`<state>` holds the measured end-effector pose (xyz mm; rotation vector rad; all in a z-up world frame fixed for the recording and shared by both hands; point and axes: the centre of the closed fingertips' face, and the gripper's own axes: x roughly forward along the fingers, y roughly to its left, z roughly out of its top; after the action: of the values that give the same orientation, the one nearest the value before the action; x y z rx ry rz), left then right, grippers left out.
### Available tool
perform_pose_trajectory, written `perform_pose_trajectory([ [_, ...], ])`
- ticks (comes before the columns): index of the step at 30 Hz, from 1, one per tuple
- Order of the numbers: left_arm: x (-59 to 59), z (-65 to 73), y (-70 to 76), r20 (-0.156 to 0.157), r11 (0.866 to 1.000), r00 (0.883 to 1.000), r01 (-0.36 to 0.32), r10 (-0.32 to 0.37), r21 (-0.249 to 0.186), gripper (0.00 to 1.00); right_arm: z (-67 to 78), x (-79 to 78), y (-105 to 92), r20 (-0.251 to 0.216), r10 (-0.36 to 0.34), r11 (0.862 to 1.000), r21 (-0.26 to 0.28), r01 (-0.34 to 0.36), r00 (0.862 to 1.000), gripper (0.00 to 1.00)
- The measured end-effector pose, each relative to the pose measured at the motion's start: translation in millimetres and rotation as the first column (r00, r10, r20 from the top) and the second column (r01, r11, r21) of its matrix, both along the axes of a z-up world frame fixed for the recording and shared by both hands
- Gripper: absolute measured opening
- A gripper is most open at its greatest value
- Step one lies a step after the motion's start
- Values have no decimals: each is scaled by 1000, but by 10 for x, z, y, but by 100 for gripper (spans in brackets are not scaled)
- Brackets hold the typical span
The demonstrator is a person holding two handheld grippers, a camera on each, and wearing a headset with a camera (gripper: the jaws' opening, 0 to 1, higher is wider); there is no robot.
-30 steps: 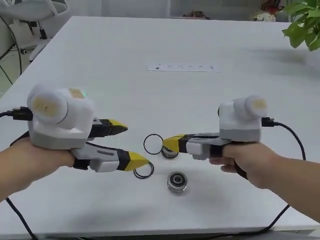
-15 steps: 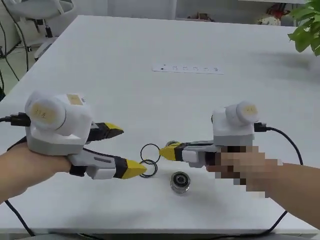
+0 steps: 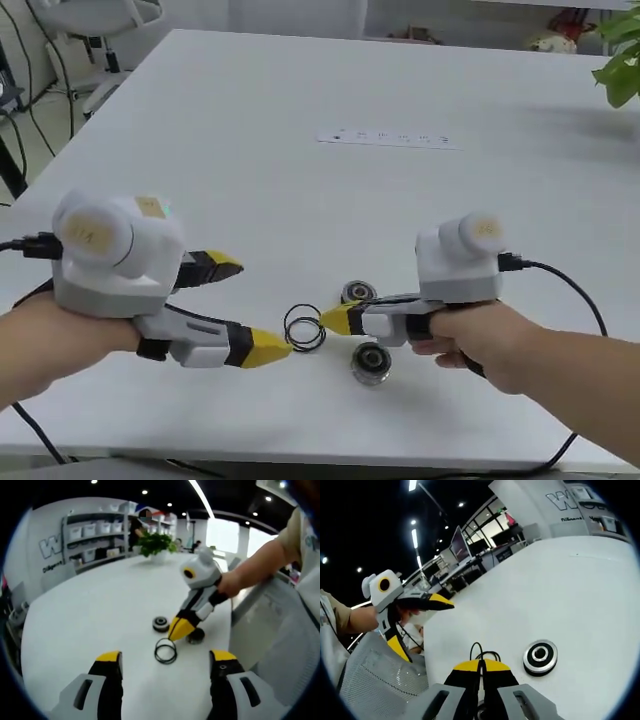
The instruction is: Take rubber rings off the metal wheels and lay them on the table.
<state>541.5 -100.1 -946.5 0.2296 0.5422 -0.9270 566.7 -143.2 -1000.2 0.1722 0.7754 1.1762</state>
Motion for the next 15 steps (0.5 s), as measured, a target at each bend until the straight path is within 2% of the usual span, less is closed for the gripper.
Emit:
perform_pose_trajectory([
  [15,-28,-49,39,-19,1000,1000,-6,7,7,72,-102,-5,-17,0,-1,999,-42,1,1000,0],
])
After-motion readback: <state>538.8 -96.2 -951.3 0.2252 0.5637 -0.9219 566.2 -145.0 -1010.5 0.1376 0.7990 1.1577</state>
